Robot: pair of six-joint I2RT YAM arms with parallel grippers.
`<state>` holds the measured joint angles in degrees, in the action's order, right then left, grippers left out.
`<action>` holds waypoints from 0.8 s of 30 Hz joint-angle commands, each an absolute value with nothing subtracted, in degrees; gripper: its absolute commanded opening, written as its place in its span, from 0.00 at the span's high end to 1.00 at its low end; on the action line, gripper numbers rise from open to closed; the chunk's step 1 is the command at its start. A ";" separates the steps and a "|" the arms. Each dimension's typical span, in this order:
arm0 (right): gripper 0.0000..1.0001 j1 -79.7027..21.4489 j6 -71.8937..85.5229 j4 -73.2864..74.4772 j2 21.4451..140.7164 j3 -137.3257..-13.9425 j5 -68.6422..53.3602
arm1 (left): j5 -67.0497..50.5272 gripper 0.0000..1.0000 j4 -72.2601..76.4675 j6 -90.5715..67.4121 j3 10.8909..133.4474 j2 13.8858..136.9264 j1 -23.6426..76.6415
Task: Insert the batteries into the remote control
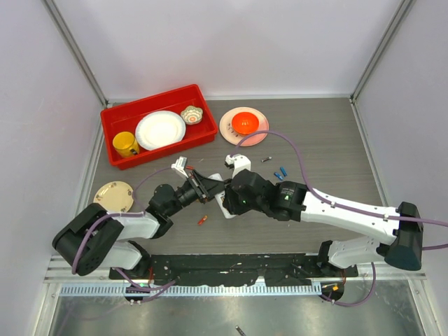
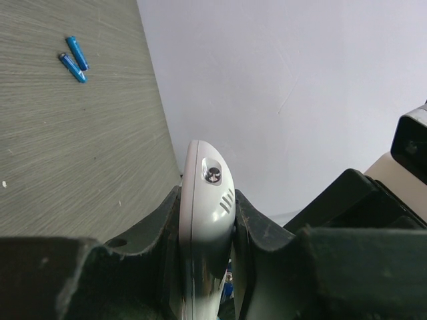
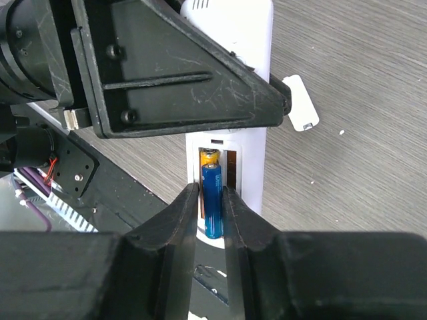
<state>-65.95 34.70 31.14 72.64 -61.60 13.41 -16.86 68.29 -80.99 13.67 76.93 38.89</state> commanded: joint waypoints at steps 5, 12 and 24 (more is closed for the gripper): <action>0.69 -66.27 35.42 34.45 74.18 -62.93 14.15 | -16.79 1.00 79.01 -83.85 15.12 74.53 39.20; 0.65 -66.27 35.42 34.37 74.09 -63.72 15.20 | -16.96 1.00 79.01 -83.94 15.03 74.79 39.29; 0.79 -66.18 34.72 35.24 73.39 -65.92 17.84 | -17.49 1.00 79.98 -84.73 14.76 75.94 39.55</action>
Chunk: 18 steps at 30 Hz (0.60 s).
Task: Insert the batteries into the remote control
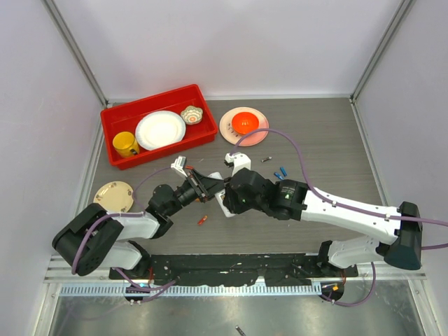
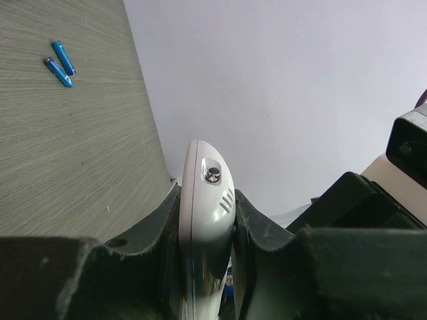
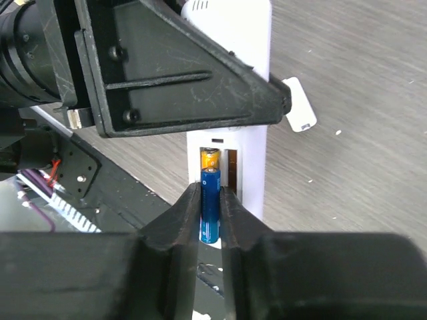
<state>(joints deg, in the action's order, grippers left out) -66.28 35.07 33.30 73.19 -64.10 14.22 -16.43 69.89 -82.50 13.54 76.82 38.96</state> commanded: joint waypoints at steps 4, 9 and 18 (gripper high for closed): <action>0.98 -66.01 34.28 35.77 73.92 -66.44 18.36 | -17.67 1.00 80.16 -84.81 14.77 76.03 39.73; 0.99 -66.01 32.97 33.41 70.50 -65.75 21.18 | -18.11 1.00 80.16 -84.99 14.85 76.38 39.81; 0.99 -66.01 31.46 15.12 60.47 -53.88 22.50 | -18.37 1.00 80.24 -85.34 15.73 76.64 39.81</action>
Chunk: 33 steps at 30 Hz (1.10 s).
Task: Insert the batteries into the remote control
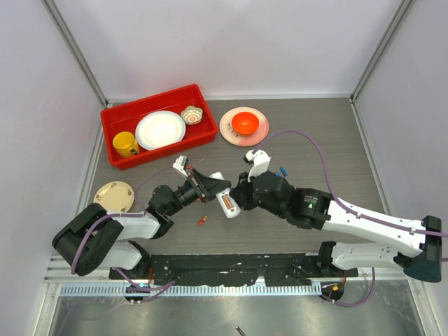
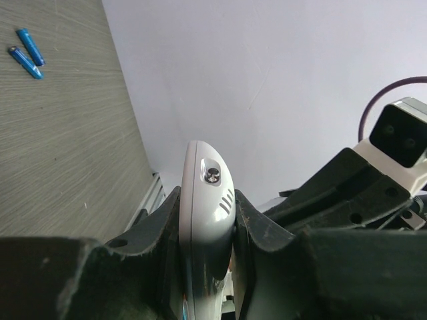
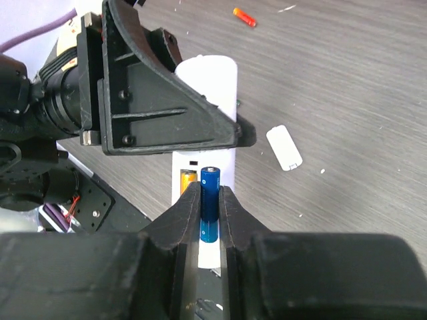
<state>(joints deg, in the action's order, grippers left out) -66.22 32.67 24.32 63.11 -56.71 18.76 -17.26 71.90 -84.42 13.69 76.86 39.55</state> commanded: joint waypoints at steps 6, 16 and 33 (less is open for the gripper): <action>0.99 -66.09 31.29 10.74 59.86 -50.72 22.06 | -18.63 1.00 80.16 -85.34 16.43 77.17 39.81; 0.99 -66.71 30.06 3.87 57.22 -45.88 24.34 | -18.37 1.00 79.72 -85.87 17.05 78.75 39.81; 0.99 -67.94 28.12 6.59 60.73 -45.62 25.31 | -17.05 1.00 78.22 -86.40 18.46 79.45 39.81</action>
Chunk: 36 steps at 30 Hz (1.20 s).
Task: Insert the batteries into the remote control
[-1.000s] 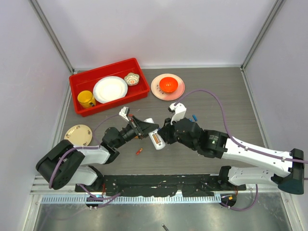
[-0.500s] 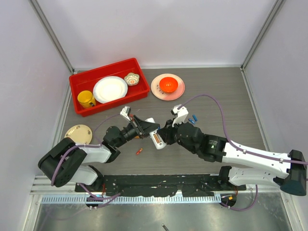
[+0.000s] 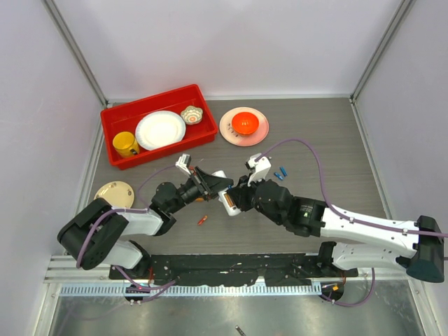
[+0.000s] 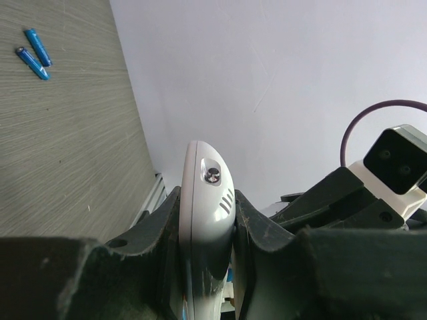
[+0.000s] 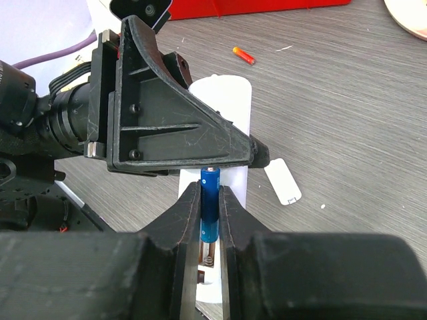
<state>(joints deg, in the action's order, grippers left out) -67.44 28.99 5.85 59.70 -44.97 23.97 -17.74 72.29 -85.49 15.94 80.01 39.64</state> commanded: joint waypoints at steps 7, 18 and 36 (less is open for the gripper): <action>0.96 -68.03 29.09 7.38 61.87 -44.91 24.17 | -16.52 1.00 78.13 -86.66 18.98 79.28 39.81; 0.96 -68.82 29.53 6.77 62.49 -45.00 23.91 | -14.77 1.00 75.76 -86.22 20.39 79.72 39.90; 0.91 -68.82 30.50 10.81 62.84 -43.95 27.07 | -13.80 1.00 78.40 -87.45 19.25 78.22 39.90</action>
